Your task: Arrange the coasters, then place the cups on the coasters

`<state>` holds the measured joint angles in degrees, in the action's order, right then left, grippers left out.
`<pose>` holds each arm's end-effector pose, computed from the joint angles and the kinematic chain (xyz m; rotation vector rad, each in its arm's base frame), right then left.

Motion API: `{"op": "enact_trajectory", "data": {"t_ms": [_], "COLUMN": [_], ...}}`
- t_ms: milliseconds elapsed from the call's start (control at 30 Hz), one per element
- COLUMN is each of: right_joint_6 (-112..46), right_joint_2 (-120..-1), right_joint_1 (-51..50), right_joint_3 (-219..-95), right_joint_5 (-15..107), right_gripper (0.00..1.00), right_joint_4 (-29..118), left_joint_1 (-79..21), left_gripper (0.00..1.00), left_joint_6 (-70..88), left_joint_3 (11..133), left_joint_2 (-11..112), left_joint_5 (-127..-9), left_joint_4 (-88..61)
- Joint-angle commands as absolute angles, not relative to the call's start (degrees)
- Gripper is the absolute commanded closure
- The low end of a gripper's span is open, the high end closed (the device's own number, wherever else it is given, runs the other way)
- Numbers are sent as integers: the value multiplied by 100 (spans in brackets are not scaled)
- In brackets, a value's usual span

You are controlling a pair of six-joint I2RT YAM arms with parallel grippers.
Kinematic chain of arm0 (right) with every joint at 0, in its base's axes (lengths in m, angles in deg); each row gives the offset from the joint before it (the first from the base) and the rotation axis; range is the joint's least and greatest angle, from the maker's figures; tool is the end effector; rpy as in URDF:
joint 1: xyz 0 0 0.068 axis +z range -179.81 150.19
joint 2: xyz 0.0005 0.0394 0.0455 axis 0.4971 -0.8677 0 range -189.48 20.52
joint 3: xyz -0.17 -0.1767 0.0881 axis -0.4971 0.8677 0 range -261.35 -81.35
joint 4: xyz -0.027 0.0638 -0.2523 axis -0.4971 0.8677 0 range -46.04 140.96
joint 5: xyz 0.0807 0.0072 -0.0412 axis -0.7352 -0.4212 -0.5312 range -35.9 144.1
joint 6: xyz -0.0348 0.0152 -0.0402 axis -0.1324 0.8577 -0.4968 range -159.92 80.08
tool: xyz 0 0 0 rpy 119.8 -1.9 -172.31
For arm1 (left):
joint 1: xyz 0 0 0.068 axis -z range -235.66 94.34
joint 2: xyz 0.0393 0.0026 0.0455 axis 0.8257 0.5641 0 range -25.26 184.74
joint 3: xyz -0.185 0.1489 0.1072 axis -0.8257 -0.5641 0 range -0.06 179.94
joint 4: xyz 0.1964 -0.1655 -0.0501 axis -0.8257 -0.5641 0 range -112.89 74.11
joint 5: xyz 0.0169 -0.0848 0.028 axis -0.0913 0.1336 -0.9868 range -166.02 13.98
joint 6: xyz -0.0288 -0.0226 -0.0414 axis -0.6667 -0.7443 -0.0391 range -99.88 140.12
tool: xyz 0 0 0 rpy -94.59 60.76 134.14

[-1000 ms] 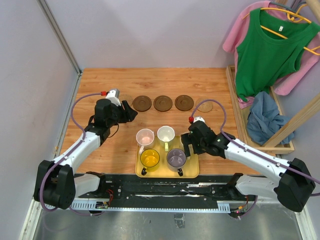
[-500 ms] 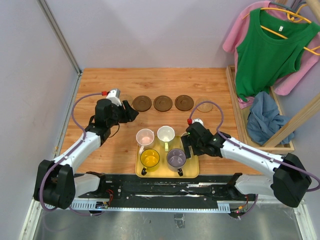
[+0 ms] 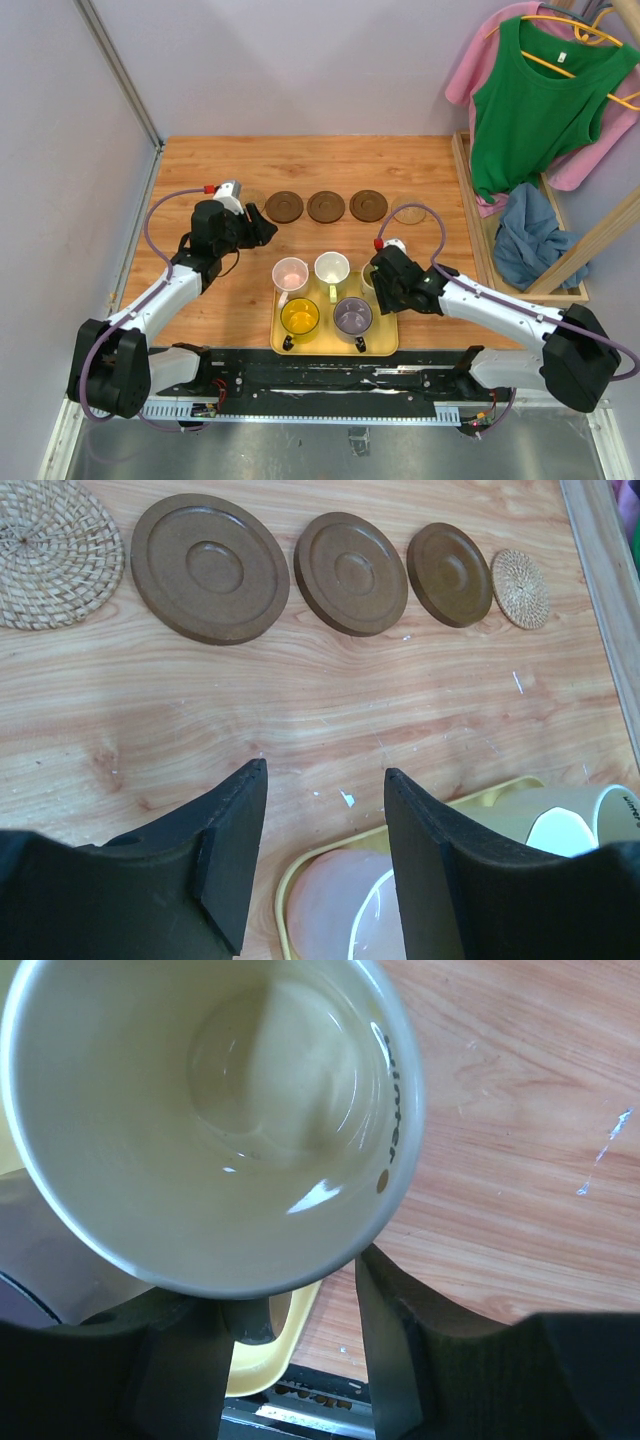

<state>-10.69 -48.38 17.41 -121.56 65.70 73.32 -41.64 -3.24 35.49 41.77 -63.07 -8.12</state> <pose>0.1631 0.1652 0.1888 -0.3280 2.5509 0.2503 0.2538 -0.0720 0.2235 -0.0154 2.0314 -0.6416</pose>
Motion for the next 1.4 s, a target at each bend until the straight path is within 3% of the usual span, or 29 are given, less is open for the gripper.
{"op": "enact_trajectory", "data": {"t_ms": [0,333,500,633,1367], "right_joint_6": [-985,-1029,-1027,-1030,-1522], "right_joint_2": [-4980,-5200,-5222,-5209,-4465], "right_joint_1": [1905,1946,1969,1985,2269], "right_joint_3": [-12053,-12122,-12117,-12121,-12471], "right_joint_5": [6784,6722,6702,6725,8819], "right_gripper": [52,62,80,99,99], "right_joint_4": [7245,7088,7046,7033,6584], "left_joint_1": [-4125,-4124,-4124,-4124,-4124], "left_gripper": [46,46,46,46,46], "left_joint_6": [-340,-328,-319,-323,-249], "left_joint_3": [3462,3422,3411,3403,3393], "left_joint_2": [4232,4242,4242,4242,4227], "left_joint_5": [-6266,-6279,-6290,-6284,-6353], "left_joint_4": [-565,-553,-543,-539,-471]}}
